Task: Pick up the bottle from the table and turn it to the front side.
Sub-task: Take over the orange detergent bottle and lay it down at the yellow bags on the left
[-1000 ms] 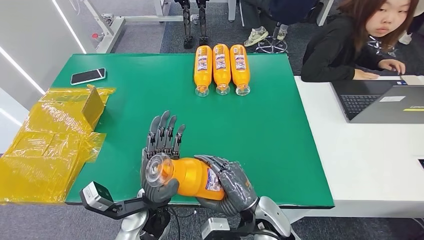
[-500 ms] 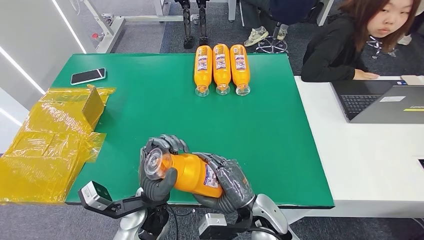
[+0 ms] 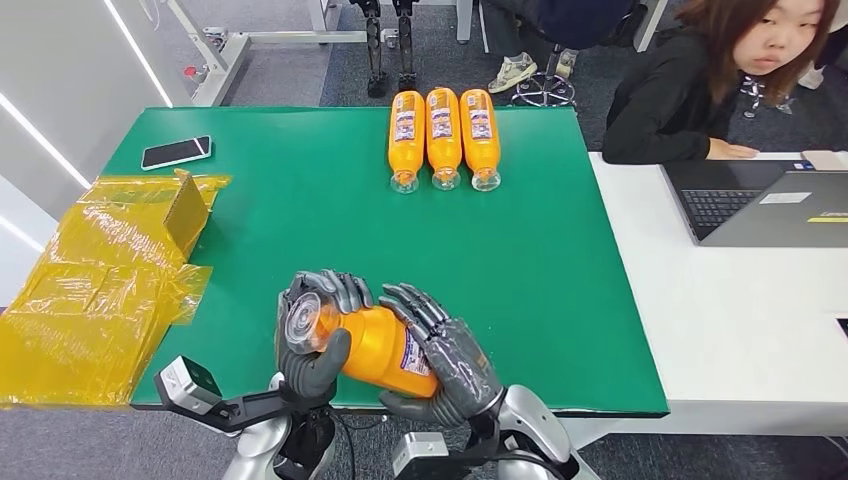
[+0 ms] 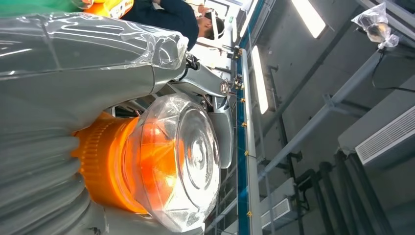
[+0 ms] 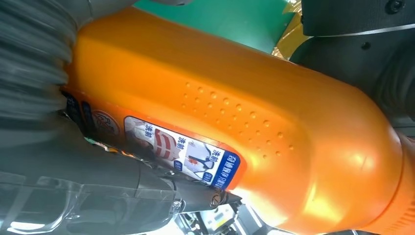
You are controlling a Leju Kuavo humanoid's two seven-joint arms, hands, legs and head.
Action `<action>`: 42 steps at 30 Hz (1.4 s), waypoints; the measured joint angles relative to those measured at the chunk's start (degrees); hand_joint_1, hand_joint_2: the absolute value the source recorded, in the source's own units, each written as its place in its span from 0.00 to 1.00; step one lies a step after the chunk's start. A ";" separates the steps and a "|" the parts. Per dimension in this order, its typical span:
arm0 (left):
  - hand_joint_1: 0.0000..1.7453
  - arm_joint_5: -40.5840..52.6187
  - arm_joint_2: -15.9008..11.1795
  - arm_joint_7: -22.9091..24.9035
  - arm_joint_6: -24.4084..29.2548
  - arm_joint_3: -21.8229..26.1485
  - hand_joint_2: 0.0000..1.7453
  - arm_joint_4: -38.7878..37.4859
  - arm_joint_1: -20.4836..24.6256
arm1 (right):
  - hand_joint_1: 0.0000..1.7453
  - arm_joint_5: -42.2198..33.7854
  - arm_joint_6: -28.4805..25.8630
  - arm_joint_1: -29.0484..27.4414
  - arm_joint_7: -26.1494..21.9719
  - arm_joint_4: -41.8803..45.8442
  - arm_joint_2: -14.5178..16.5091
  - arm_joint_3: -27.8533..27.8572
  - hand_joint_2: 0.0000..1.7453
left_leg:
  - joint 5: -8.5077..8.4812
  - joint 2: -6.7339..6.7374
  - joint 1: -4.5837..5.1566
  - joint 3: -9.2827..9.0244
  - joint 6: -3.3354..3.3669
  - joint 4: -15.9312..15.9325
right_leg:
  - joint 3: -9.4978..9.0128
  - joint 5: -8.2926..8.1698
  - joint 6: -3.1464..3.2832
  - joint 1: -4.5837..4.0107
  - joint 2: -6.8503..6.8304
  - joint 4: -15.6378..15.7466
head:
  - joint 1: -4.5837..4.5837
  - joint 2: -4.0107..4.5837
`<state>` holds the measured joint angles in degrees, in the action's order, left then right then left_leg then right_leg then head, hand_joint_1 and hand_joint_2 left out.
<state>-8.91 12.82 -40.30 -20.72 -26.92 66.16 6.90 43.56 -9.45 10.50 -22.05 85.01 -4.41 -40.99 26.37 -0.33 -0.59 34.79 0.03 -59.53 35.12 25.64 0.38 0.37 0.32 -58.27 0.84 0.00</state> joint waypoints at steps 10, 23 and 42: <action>1.00 2.22 -0.39 0.00 5.08 0.42 1.00 -0.01 0.60 | 0.00 -1.96 -2.27 0.65 -0.77 -0.32 0.67 -0.42 1.00 | 0.00 0.00 0.00 0.00 0.00 0.00 | 0.01 0.00 0.00 0.00 0.00 0.00 | 0.00 0.00; 1.00 10.89 -4.14 0.00 19.79 11.65 1.00 -0.06 8.59 | 0.00 -5.94 -3.33 2.96 -4.23 -1.27 1.01 -2.50 1.00 | -0.13 0.03 -0.04 -0.01 -0.13 0.00 | 0.05 -0.05 0.07 -0.01 0.02 -0.11 | 0.00 0.00; 0.99 64.57 -14.67 9.99 54.35 6.09 1.00 -20.92 29.90 | 0.00 -11.30 -4.58 7.85 -5.64 -3.27 -0.72 -5.87 1.00 | -0.20 0.05 -0.01 0.00 -0.12 -0.03 | 0.10 -0.11 0.11 0.00 0.06 -0.12 | 0.01 0.00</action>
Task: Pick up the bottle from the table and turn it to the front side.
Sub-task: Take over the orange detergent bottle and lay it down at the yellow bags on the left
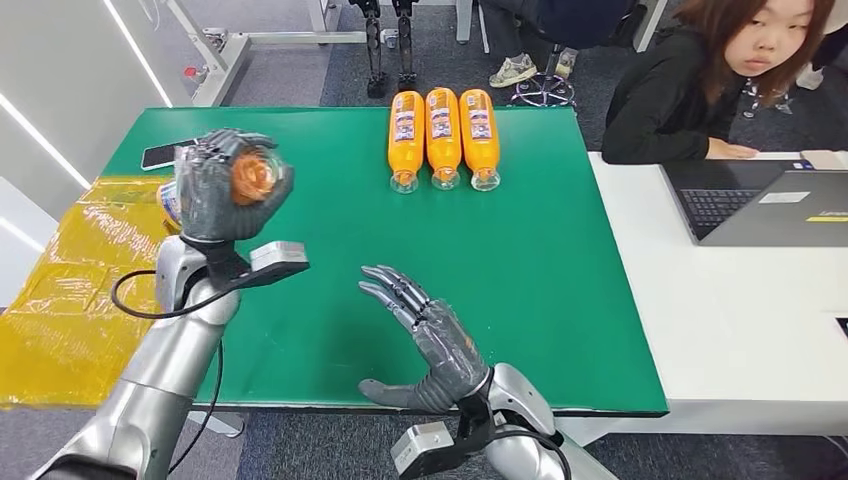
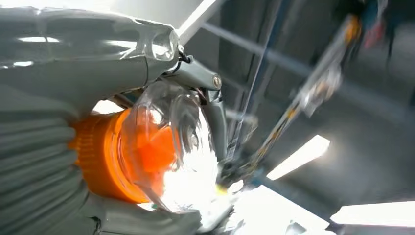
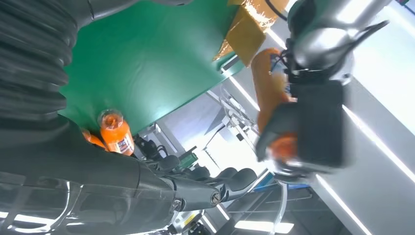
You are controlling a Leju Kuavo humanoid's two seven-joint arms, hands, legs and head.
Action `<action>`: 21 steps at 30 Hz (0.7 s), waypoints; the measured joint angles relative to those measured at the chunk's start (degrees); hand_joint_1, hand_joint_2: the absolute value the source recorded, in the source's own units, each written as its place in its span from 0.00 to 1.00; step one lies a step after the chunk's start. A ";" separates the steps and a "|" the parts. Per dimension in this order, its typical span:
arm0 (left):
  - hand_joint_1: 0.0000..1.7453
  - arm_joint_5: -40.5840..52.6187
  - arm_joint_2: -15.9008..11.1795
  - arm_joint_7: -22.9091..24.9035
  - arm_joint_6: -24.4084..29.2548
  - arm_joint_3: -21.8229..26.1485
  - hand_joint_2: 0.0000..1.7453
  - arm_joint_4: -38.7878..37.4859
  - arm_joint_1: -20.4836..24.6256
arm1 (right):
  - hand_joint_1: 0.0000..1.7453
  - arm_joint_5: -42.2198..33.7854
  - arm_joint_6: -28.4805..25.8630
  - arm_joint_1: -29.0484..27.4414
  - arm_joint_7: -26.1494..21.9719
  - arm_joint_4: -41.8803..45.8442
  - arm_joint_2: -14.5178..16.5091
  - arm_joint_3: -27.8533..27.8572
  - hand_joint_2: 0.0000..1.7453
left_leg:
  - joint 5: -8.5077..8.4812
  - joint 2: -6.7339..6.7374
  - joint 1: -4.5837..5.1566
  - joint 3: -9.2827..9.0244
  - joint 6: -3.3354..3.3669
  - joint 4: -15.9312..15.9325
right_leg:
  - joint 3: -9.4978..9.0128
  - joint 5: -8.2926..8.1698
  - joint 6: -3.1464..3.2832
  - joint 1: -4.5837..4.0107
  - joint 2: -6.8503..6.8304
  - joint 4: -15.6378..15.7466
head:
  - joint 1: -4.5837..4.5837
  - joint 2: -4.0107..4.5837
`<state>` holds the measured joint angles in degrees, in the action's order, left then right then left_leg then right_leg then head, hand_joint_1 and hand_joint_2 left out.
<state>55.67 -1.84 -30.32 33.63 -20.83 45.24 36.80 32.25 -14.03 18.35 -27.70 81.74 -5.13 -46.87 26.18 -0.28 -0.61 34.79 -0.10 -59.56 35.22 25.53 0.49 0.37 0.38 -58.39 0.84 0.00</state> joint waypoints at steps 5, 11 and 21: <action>1.00 12.54 -0.67 10.03 -2.00 -5.18 1.00 -9.74 2.86 | 0.00 -0.76 -0.12 -0.03 -0.11 -0.28 -0.58 0.00 1.00 | 0.01 0.08 0.00 0.00 -0.01 0.01 | 0.04 -0.01 0.02 0.00 0.12 0.00 | -0.01 0.00; 1.00 21.04 -1.46 17.51 -10.28 -9.93 1.00 -18.80 3.42 | 0.00 -2.50 -1.44 -0.03 -1.46 -1.69 -1.71 0.00 1.00 | 0.02 0.12 -0.01 0.02 -0.02 0.03 | 0.09 -0.01 0.02 0.00 0.16 -0.01 | -0.01 0.00; 1.00 23.69 -1.79 20.76 -22.40 -12.57 1.00 -25.72 3.36 | 0.00 -1.41 -2.54 -1.48 0.22 -2.11 -2.41 -0.02 1.00 | 0.02 0.11 -0.01 0.07 -0.02 0.03 | 0.12 0.00 0.02 -0.01 0.14 -0.01 | -0.01 0.00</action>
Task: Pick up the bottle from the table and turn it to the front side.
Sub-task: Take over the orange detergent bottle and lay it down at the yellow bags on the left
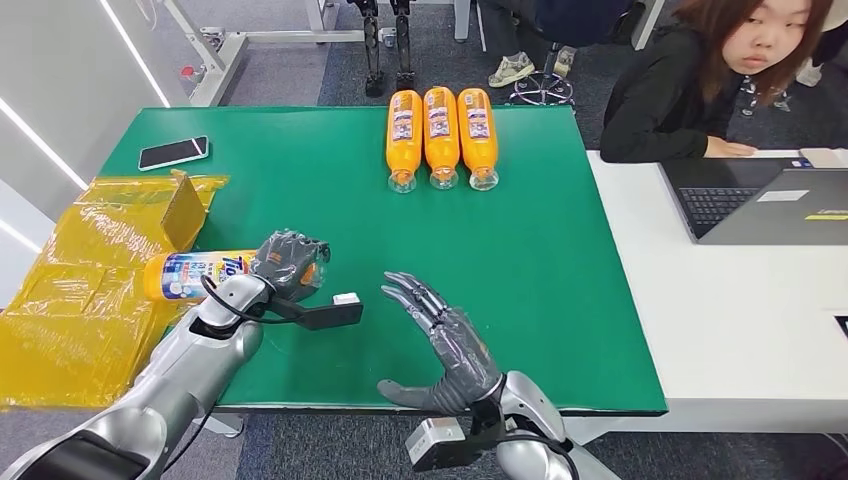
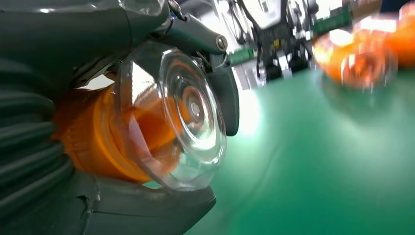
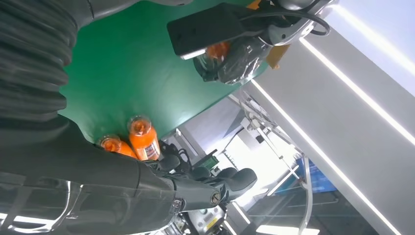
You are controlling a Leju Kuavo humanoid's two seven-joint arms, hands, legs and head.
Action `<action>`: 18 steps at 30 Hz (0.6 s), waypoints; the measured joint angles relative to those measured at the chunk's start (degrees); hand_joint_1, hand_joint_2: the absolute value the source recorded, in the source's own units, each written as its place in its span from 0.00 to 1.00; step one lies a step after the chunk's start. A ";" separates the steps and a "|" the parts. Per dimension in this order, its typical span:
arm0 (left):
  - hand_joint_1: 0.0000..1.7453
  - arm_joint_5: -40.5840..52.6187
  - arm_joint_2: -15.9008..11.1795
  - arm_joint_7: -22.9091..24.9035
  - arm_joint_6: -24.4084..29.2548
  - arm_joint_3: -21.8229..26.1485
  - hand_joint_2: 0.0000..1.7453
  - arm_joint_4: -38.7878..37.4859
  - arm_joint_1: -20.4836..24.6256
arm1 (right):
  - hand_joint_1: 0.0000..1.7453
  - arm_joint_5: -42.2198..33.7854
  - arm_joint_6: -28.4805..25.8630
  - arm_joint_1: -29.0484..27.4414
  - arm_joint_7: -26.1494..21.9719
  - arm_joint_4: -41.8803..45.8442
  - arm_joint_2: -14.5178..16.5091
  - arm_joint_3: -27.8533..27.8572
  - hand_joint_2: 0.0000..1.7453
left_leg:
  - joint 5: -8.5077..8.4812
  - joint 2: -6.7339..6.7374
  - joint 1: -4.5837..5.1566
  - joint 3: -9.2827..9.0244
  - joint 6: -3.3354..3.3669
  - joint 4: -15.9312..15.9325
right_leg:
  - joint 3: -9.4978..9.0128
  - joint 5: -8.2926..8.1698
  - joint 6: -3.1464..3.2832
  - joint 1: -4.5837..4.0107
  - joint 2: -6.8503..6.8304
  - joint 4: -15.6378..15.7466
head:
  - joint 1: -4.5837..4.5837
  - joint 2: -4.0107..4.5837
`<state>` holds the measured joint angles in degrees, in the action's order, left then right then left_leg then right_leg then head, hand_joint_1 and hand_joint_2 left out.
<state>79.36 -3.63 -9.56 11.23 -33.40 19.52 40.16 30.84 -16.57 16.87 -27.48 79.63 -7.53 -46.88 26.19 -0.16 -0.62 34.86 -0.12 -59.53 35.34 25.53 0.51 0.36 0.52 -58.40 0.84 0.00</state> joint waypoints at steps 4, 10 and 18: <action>0.87 0.51 -0.12 1.59 -2.66 -0.58 1.00 -1.26 0.00 | 0.00 0.13 -0.05 -0.61 -0.16 0.08 -0.52 0.00 1.00 | 0.00 0.00 0.00 0.01 0.00 0.00 | 0.00 0.00 0.00 0.00 -0.01 0.00 | 0.00 0.00; 0.00 0.56 -1.39 4.73 -5.80 -0.74 1.00 -2.70 -0.02 | 0.00 -0.92 -0.32 -1.36 -2.41 -0.36 -1.68 0.02 1.00 | 0.00 0.04 0.00 0.01 0.00 0.00 | 0.01 0.00 0.00 0.00 0.03 0.00 | -0.01 0.00; 0.00 0.23 -2.31 5.40 -6.08 -0.74 1.00 -3.21 0.14 | 0.00 -0.69 -0.86 -1.79 -2.39 -0.94 -1.82 0.02 1.00 | 0.00 0.01 0.00 0.00 0.00 0.01 | 0.01 0.00 0.01 0.00 -0.01 -0.01 | 0.01 0.00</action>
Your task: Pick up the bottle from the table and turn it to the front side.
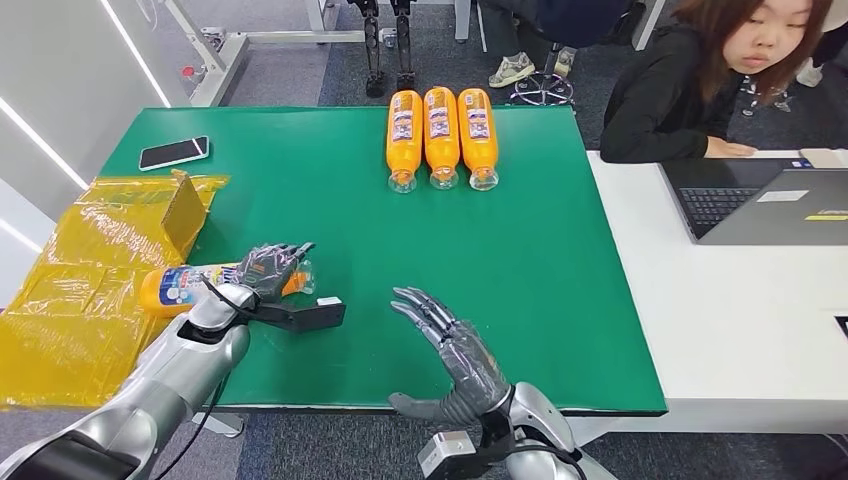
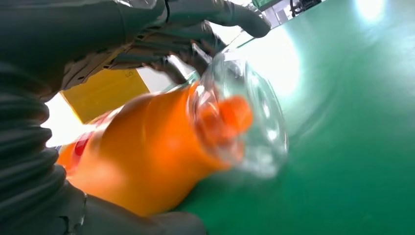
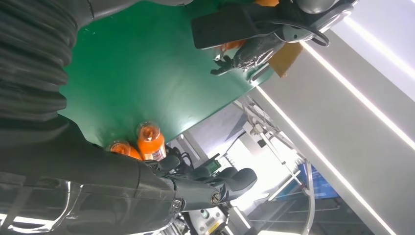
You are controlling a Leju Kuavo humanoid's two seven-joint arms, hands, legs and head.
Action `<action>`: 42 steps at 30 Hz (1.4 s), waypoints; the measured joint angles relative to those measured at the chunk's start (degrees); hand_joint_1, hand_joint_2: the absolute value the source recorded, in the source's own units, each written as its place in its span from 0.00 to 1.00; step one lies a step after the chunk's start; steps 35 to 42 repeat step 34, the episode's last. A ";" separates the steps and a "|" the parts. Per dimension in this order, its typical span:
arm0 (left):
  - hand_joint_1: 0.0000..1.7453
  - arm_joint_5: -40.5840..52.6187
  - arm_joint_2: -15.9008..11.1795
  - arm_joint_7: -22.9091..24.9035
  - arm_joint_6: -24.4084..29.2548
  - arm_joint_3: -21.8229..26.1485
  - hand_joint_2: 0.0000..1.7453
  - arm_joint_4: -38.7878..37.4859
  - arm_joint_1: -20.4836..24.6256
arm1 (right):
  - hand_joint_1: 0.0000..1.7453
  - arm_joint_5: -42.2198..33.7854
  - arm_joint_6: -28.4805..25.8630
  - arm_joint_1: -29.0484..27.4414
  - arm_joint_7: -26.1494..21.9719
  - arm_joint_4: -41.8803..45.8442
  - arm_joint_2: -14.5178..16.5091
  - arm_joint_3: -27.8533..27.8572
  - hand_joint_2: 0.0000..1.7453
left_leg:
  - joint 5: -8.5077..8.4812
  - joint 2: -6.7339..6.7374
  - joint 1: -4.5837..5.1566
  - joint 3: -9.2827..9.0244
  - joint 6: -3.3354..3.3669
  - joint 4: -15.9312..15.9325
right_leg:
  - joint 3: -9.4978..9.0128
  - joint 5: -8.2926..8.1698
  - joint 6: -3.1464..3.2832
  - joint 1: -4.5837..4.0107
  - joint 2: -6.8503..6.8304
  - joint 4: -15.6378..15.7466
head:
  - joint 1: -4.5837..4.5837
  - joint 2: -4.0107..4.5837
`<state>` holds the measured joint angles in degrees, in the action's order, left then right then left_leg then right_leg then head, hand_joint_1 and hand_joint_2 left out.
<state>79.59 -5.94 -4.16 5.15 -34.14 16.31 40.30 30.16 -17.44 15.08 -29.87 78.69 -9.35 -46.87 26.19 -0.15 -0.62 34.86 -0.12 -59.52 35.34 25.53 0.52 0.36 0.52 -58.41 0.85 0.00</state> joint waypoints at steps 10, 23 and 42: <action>0.00 -8.00 1.82 -13.50 2.69 1.97 1.00 0.27 0.71 | 0.00 1.70 -0.68 -1.71 0.72 -0.13 -0.01 0.20 1.00 | 0.00 -0.02 0.02 0.00 0.01 -0.03 | 0.00 -0.01 -0.01 0.01 -0.01 0.02 | -0.01 0.00; 0.00 -63.84 1.00 -36.12 -26.85 -0.06 1.00 22.68 -3.87 | 0.00 -1.62 -1.32 -1.69 -1.75 -1.29 -1.55 0.33 1.00 | 0.00 -0.07 0.01 0.03 0.01 -0.02 | 0.00 0.00 0.00 0.01 -0.05 0.01 | -0.01 0.00; 0.00 -74.69 1.96 -36.15 -17.91 -3.73 1.00 43.38 -11.76 | 0.00 -1.69 -1.67 -1.69 -1.02 -0.12 -2.14 0.66 1.00 | 0.01 -0.06 0.03 0.03 0.02 -0.02 | -0.02 0.00 -0.01 0.02 -0.05 0.03 | 0.00 0.00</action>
